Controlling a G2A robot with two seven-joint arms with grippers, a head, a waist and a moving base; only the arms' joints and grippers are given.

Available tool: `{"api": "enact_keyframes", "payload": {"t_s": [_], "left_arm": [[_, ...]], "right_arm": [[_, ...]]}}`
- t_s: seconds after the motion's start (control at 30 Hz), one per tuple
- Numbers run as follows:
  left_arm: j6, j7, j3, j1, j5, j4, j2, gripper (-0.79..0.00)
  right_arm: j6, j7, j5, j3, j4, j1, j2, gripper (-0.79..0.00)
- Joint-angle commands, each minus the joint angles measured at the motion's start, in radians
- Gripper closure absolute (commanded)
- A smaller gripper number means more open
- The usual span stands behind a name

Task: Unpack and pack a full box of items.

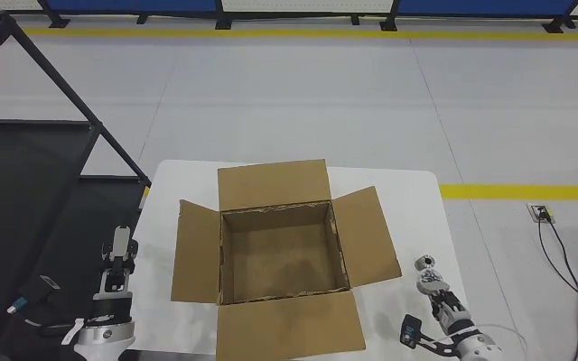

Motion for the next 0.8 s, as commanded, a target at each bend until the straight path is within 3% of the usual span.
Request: {"api": "enact_keyframes", "payload": {"t_s": [0.0,0.37,0.4,0.47,0.67,0.7,0.77], "left_arm": [[0.000,0.000,0.000,0.000,0.000,0.000,0.000,-0.785],[0.000,0.000,0.000,0.000,0.000,0.000,0.000,-0.785],[0.000,0.000,0.000,0.000,0.000,0.000,0.000,-0.785],[0.000,0.000,0.000,0.000,0.000,0.000,0.000,-0.785],[0.000,0.000,0.000,0.000,0.000,0.000,0.000,-0.785],[0.000,0.000,0.000,0.000,0.000,0.000,0.000,-0.785],[0.000,0.000,0.000,0.000,0.000,0.000,0.000,-0.785]], "right_arm": [[0.005,0.009,0.008,-0.005,0.017,0.003,-0.001,0.000],[-0.024,0.037,0.027,-0.040,0.125,0.076,-0.001,0.000],[-0.027,0.047,0.028,-0.048,0.125,0.078,-0.002,-0.160],[-0.029,0.060,0.033,-0.054,0.125,0.080,-0.003,-0.265],[-0.028,0.071,0.044,-0.051,0.109,0.071,-0.002,-0.305],[-0.030,0.077,0.045,-0.055,0.102,0.066,-0.003,-0.351],[-0.035,0.090,0.045,-0.059,0.091,0.060,-0.003,-0.369]]}}
